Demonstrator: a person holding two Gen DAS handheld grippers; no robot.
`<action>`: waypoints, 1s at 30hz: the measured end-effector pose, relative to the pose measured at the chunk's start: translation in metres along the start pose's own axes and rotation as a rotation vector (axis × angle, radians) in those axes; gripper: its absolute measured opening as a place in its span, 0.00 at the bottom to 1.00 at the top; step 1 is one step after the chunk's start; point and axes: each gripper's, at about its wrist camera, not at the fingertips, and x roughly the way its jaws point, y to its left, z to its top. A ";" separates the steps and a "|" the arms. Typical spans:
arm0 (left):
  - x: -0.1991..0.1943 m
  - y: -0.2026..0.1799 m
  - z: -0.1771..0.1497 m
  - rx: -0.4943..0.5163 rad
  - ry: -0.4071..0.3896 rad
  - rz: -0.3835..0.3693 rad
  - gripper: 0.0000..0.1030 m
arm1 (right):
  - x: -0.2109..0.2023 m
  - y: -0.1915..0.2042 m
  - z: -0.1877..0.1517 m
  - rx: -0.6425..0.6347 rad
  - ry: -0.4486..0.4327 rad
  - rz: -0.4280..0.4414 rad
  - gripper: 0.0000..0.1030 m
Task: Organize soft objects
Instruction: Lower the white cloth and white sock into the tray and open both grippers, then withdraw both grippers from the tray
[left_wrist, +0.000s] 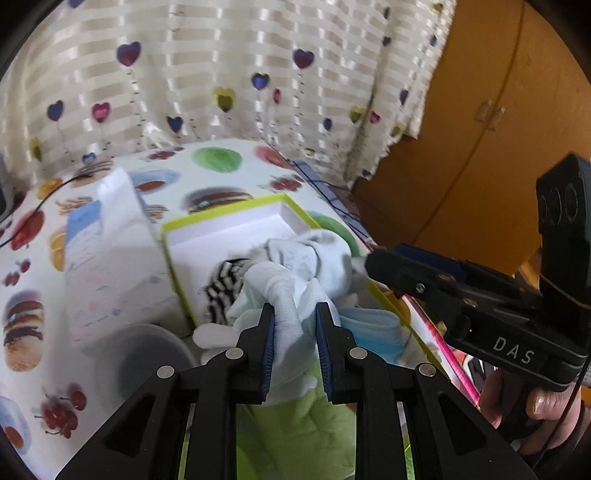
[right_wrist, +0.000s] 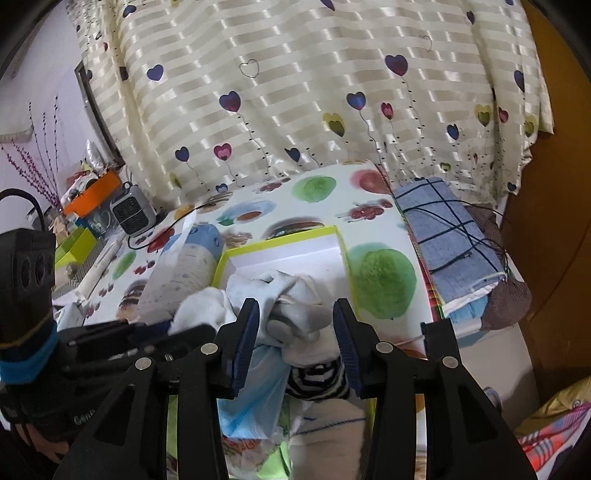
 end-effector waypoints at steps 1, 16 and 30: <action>0.002 -0.001 0.000 0.003 0.002 -0.005 0.22 | 0.000 -0.001 -0.001 0.001 0.000 0.000 0.42; -0.020 -0.001 -0.002 0.021 -0.051 0.014 0.44 | -0.020 0.008 -0.008 -0.010 -0.024 -0.012 0.42; -0.057 -0.010 -0.022 0.042 -0.099 0.066 0.44 | -0.048 0.031 -0.027 -0.042 -0.030 -0.045 0.42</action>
